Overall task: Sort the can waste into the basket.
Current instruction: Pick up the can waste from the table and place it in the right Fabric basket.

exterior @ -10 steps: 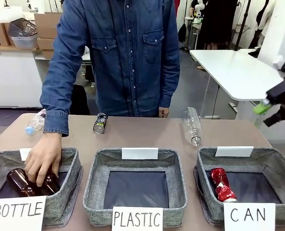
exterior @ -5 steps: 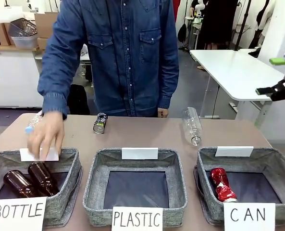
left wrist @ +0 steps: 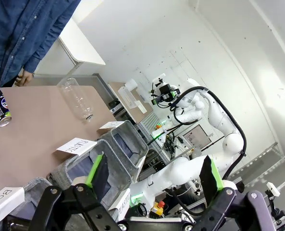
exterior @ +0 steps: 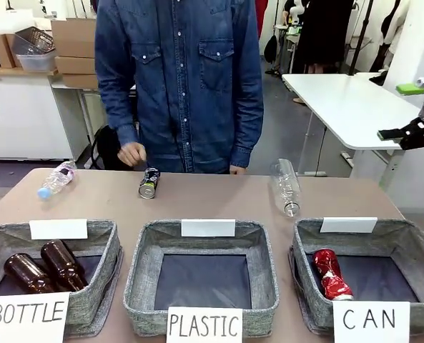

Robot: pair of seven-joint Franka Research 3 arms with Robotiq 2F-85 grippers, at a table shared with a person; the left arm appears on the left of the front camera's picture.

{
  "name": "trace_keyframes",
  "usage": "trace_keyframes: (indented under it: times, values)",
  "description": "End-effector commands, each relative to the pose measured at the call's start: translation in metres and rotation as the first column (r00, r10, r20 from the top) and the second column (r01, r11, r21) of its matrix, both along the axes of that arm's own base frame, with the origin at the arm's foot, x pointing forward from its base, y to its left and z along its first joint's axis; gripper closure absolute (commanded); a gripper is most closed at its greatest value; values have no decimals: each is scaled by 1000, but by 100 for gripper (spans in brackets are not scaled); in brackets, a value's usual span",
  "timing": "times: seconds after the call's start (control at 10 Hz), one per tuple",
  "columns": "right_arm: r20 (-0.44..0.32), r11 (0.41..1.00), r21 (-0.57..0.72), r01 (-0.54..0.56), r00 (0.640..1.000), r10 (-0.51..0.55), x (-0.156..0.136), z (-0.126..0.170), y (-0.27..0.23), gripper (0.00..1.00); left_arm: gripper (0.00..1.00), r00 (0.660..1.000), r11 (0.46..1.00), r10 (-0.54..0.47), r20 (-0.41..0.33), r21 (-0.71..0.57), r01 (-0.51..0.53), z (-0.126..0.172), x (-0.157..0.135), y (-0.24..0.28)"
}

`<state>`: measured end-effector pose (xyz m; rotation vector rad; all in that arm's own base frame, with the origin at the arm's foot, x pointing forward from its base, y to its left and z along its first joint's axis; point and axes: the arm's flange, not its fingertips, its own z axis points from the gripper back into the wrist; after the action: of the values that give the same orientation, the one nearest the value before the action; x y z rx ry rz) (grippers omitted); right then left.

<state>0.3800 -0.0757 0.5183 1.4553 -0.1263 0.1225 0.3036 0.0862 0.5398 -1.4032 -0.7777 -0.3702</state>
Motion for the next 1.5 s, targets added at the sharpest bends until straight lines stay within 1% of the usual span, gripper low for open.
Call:
trace_keyframes:
  times: [0.0, 1.2, 1.3, 1.4]
  values:
    - [28, 1000, -12, -18, 999, 19, -3, 0, -3, 0, 0, 1000, 1000, -2, 30, -16, 3, 2, 1, -1]
    - [28, 1000, -12, -18, 999, 19, -3, 0, -3, 0, 0, 1000, 1000, -2, 30, -16, 3, 2, 1, -1]
    - [28, 1000, -12, -18, 999, 19, -3, 0, -3, 0, 0, 1000, 1000, 0, 0, 0, 0, 0, 0, 0]
    - [28, 1000, -12, -18, 999, 19, -3, 0, -3, 0, 0, 1000, 999, 8, 6, 47, -9, 7, -2, -4]
